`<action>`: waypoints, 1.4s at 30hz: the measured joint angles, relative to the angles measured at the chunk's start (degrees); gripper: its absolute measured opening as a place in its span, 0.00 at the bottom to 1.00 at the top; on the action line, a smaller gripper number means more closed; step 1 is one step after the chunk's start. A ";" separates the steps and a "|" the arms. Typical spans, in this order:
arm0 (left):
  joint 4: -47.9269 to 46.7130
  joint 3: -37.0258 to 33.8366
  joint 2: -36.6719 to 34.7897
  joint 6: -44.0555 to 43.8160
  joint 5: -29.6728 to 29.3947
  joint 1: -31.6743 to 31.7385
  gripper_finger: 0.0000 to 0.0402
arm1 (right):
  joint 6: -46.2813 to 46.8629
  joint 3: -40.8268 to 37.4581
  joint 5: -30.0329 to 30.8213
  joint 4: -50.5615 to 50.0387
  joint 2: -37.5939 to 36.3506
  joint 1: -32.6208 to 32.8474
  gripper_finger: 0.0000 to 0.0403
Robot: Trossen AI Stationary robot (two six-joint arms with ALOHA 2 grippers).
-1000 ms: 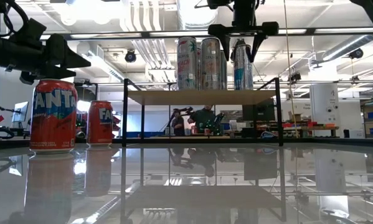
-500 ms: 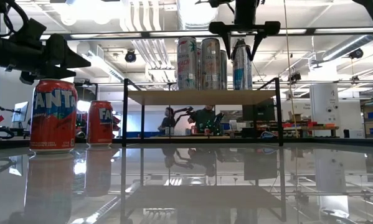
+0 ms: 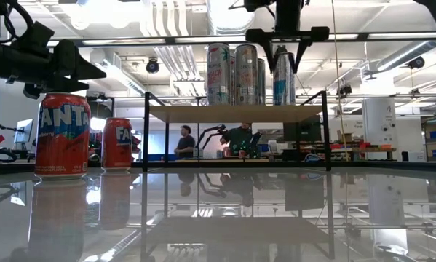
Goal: Place canned beverage on shelf
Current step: Adjust the blue soda can
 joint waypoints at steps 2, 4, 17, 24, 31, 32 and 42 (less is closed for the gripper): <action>0.00 0.00 -0.01 0.01 0.01 -0.02 0.99 | 0.09 -0.09 0.12 0.01 0.00 0.01 0.61; 0.00 0.00 0.01 -0.01 0.02 -0.02 0.99 | 0.23 -0.11 0.11 -0.01 -0.02 0.01 0.60; 0.00 0.00 0.01 -0.01 0.00 0.00 0.99 | -16.33 -0.30 -0.98 -0.25 -2.15 0.01 0.59; 0.00 0.02 -0.01 0.01 0.00 -0.02 0.99 | -22.30 -2.21 -1.91 -0.21 -5.47 0.01 0.59; 0.00 0.02 0.01 -0.01 0.02 0.00 0.99 | -28.22 -6.19 -1.85 -0.22 -8.40 0.01 0.59; 0.00 0.02 0.00 0.01 0.01 -0.01 0.99 | -29.34 -6.56 -1.82 -0.21 -8.41 0.01 0.59; 0.00 0.02 0.00 -0.01 0.02 -0.01 0.99 | -36.04 -9.54 -2.29 4.19 -8.28 0.01 0.59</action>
